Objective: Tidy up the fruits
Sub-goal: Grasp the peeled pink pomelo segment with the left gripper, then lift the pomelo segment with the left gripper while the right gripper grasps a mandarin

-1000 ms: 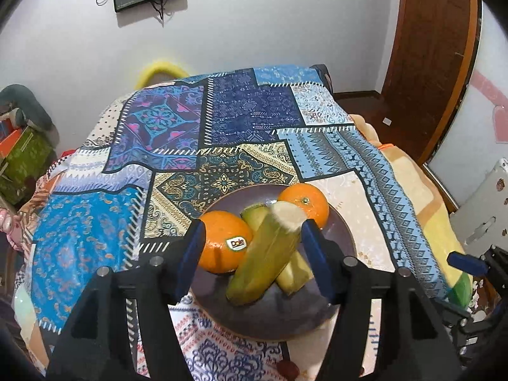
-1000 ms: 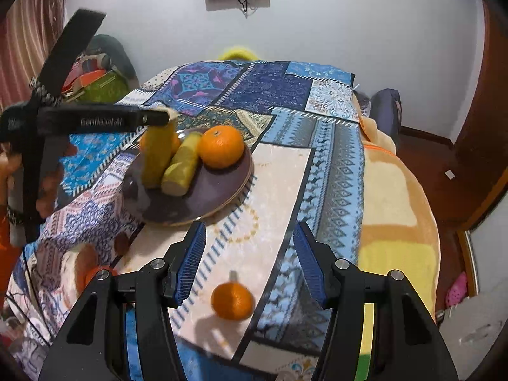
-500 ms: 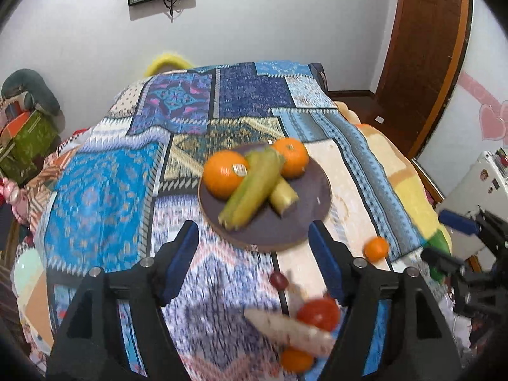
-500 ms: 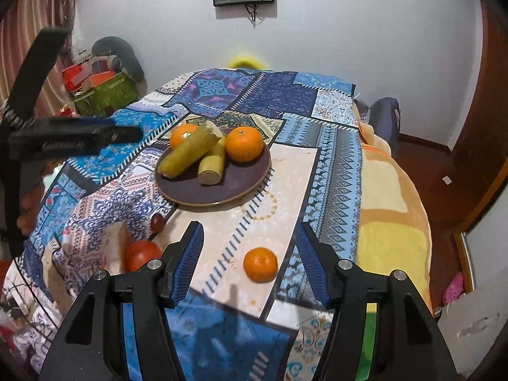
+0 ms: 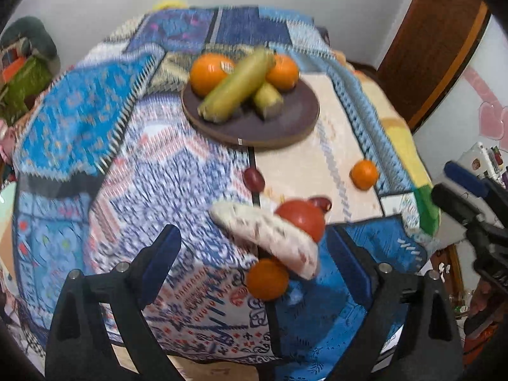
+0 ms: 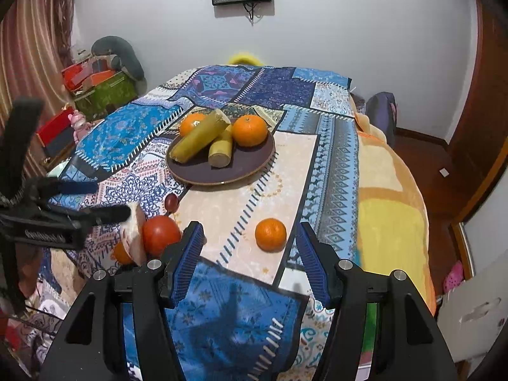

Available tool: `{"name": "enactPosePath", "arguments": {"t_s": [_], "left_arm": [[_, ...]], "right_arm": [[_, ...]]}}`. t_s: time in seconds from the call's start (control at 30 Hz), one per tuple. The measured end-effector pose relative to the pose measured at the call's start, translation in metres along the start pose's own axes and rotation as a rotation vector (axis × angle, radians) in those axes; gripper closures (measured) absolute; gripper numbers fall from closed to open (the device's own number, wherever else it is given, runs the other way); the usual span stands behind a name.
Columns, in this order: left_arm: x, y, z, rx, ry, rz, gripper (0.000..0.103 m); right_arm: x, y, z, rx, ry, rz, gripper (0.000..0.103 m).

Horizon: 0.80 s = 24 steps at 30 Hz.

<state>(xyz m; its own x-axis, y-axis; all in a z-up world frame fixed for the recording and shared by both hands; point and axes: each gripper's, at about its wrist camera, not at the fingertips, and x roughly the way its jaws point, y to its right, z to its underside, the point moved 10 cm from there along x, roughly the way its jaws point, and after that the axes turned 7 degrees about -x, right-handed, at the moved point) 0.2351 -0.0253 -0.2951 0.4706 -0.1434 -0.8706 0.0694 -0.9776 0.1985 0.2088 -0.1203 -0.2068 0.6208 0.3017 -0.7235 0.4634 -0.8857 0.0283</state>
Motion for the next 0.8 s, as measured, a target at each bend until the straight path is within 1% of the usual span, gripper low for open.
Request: {"name": "enactPosePath", "arguments": {"t_s": [0.07,0.13,0.17,0.2,0.23,0.27,0.3,0.37,0.5,0.63,0.7,0.8], "left_arm": [[0.009,0.001,0.010,-0.013,-0.032,0.013,0.009],[0.013,0.003,0.014,-0.019,-0.033,0.028,0.011],[0.014,0.005,0.015,-0.017,-0.030,0.036,0.022],[0.015,0.008,0.017,-0.009,-0.028,0.046,0.029],[0.015,0.010,0.018,0.001,-0.032,0.056,0.041],[0.015,0.013,0.018,0.005,-0.037,0.079,0.052],[0.014,0.016,0.018,0.003,-0.036,0.108,0.056],[0.010,0.017,0.015,0.012,-0.020,0.106,0.065],[-0.004,0.011,0.004,0.029,0.037,0.093,0.071],[-0.020,-0.004,-0.007,0.022,0.081,0.093,0.078],[-0.026,-0.015,-0.011,0.013,0.097,0.089,0.079],[-0.035,-0.038,-0.015,-0.018,0.122,0.055,0.079]], "right_arm": [[-0.001,0.000,0.002,0.002,-0.003,-0.002,0.046],[-0.001,0.001,0.004,0.004,-0.005,-0.002,0.046],[0.000,0.001,0.006,0.006,-0.007,-0.001,0.046],[0.000,0.002,0.006,0.008,-0.010,-0.001,0.046],[0.001,0.002,0.007,0.011,-0.013,-0.001,0.046],[0.002,0.003,0.008,0.013,-0.016,0.000,0.046],[0.004,0.005,0.009,0.019,-0.021,-0.001,0.046],[0.007,0.005,0.012,0.025,-0.029,-0.002,0.046],[0.011,0.007,0.014,0.031,-0.037,-0.003,0.046],[0.017,0.010,0.016,0.037,-0.050,0.001,0.046],[0.020,0.011,0.017,0.041,-0.056,0.001,0.046],[0.026,0.013,0.019,0.045,-0.068,0.003,0.046]]}}
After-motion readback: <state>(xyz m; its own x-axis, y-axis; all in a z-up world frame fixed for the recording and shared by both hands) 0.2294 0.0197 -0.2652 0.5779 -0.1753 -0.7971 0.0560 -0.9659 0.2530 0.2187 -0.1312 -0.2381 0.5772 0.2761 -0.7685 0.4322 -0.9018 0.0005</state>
